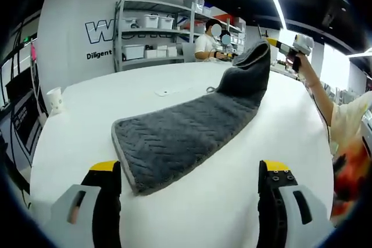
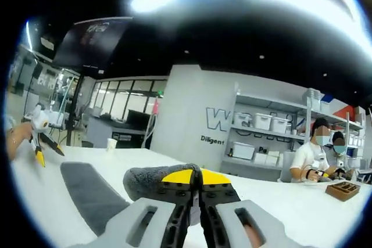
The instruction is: Open the folded towel by lifting each exposed corner and separating the folded layers until the towel lies flat within the target outline without major curled edges
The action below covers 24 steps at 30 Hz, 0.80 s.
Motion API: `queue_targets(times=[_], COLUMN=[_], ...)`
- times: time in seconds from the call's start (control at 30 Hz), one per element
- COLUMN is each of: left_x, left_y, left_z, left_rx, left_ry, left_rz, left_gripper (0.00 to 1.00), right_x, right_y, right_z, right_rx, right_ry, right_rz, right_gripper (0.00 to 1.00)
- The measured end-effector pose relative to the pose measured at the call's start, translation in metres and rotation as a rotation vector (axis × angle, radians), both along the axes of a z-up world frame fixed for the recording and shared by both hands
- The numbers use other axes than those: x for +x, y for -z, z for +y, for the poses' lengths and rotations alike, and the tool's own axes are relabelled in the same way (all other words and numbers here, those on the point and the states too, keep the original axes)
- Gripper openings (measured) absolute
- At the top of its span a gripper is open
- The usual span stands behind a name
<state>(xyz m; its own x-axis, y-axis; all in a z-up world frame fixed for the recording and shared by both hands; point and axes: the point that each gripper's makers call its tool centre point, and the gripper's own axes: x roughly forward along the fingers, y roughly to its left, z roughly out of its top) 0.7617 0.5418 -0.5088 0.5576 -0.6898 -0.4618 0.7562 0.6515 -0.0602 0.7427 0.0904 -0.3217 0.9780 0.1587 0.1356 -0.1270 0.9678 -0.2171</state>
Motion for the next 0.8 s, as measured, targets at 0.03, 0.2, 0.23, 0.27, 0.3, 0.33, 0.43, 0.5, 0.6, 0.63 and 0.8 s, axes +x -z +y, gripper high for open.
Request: queue_targets(times=[0.03,0.2,0.23,0.27,0.3,0.33,0.43,0.5,0.6,0.63,0.8], left_x=[0.0,0.001,0.0,-0.001,-0.001,-0.002,-0.002,-0.003,-0.003,-0.003,-0.003], left_y=[0.0,0.001,0.001,0.001,0.001,0.002,0.002,0.003,0.004,0.005,0.006], left_z=[0.0,0.001,0.001,0.0,0.0,0.0,-0.001,-0.001,-0.001,-0.002,-0.002], left_rx=[0.0,0.004,0.004,0.005,0.005,0.005,0.005,0.007,0.008,0.008,0.013], left_ry=[0.0,-0.001,-0.002,-0.002,-0.002,-0.001,-0.002,-0.003,-0.003,-0.003,-0.003], left_rz=[0.001,0.003,0.002,0.002,0.002,0.002,0.003,0.006,0.009,0.01,0.015], left_gripper=[0.97,0.97,0.96,0.96,0.96,0.96,0.96,0.96,0.96,0.96,0.96], right_x=[-0.001,-0.007,-0.008,-0.009,-0.01,-0.011,-0.013,-0.015,-0.018,-0.019,-0.03], right_y=[0.001,0.015,0.019,0.024,0.03,0.034,0.049,0.067,0.088,0.092,0.119], right_z=[-0.005,-0.032,-0.036,-0.04,-0.044,-0.047,-0.056,-0.066,-0.078,-0.08,-0.098], right_rx=[-0.006,-0.025,-0.031,-0.035,-0.039,-0.041,-0.033,-0.027,-0.015,-0.012,0.007], right_ry=[0.014,0.073,0.084,0.093,0.101,0.107,0.126,0.144,0.163,0.166,0.195], right_rz=[0.003,0.039,0.048,0.056,0.069,0.078,0.111,0.146,0.188,0.197,0.275], right_gripper=[0.0,0.0,0.0,0.0,0.0,0.0,0.0,0.0,0.0,0.0,0.0])
